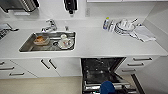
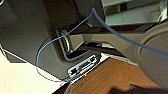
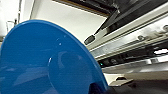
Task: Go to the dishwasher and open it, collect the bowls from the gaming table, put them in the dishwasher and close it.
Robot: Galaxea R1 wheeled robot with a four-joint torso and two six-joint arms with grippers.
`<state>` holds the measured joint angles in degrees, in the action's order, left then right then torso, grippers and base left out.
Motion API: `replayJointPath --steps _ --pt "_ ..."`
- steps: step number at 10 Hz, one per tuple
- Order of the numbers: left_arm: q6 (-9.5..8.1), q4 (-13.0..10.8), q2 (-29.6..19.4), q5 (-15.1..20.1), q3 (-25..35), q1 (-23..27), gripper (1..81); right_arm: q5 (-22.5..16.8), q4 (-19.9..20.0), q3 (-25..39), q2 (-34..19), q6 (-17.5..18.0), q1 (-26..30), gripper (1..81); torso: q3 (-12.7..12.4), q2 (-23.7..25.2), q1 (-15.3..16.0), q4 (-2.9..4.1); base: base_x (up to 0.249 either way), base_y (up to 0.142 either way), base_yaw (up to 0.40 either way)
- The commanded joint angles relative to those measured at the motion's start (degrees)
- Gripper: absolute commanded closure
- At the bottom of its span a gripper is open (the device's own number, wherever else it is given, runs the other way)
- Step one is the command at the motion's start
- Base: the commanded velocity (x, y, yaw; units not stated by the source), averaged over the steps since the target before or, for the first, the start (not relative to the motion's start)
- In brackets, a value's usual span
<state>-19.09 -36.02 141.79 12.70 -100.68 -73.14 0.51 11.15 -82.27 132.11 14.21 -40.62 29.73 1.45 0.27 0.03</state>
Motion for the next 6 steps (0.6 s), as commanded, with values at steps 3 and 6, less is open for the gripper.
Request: replayJointPath --steps 3,6 --pt "0.98 -1.42 5.7 -6.28 -13.12 -7.49 1.0 -8.07 1.59 -15.86 13.43 4.95 10.94 81.1 0.0 0.0 0.0 0.0 0.0 0.0 0.0" --pt "2.22 -1.33 9.82 -9.87 -20.22 -12.42 1.0 -10.62 1.77 -26.15 22.23 5.21 13.31 81.1 0.0 0.0 0.0 0.0 0.0 0.0 0.0"
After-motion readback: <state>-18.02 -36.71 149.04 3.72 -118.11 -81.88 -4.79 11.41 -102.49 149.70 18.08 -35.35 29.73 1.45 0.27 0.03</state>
